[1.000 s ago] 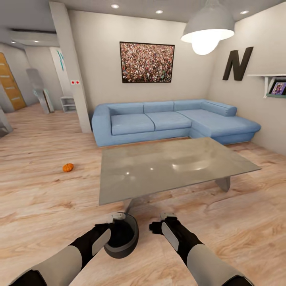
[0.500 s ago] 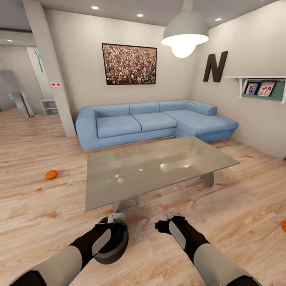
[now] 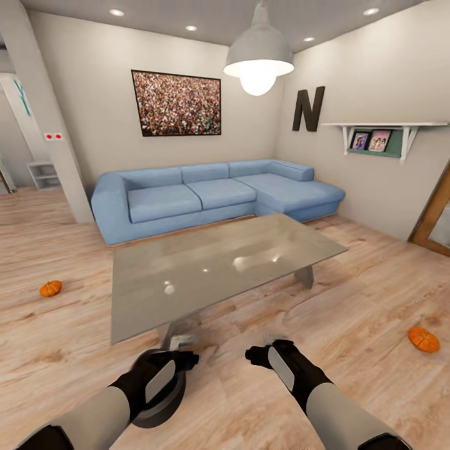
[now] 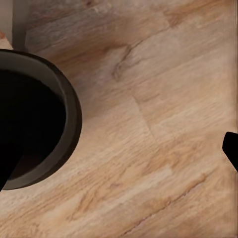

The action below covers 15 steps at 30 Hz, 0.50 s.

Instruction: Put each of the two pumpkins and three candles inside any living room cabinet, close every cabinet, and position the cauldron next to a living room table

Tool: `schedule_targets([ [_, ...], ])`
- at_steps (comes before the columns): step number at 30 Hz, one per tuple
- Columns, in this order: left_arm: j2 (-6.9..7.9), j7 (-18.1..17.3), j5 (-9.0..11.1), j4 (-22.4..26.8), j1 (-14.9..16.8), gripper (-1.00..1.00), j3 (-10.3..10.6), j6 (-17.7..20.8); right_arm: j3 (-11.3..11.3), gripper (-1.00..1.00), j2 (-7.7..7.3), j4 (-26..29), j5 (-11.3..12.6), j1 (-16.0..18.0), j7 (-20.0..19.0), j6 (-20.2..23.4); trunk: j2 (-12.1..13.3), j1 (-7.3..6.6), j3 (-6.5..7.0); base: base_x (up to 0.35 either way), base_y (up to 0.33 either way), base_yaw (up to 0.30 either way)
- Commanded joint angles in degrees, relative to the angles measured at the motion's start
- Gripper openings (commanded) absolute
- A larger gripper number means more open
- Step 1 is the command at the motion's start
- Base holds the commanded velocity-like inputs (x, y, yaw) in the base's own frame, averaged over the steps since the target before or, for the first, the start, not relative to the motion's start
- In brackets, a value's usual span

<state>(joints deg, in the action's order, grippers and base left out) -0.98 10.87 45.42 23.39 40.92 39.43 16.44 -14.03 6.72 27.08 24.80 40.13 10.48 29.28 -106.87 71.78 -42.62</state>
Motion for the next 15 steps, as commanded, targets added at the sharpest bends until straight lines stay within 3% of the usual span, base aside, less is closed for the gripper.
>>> schedule_targets([
  [1, 0.08, 0.55, 0.62, 0.15, 0.04, 1.0, 0.47, 0.07, -0.39, 1.0, -0.04, 0.07, 0.6, 0.04, 0.51, 0.17, -0.03, -0.01, -0.01, 0.0, 0.0, -0.232],
  [15, 0.28, 0.34, 0.63, 0.17, 0.04, 1.0, 0.37, -0.33, -0.38, 1.0, -0.04, 0.07, 0.6, 0.04, 0.51, 0.24, -0.03, -0.01, 0.59, 0.0, 0.0, -0.227],
])
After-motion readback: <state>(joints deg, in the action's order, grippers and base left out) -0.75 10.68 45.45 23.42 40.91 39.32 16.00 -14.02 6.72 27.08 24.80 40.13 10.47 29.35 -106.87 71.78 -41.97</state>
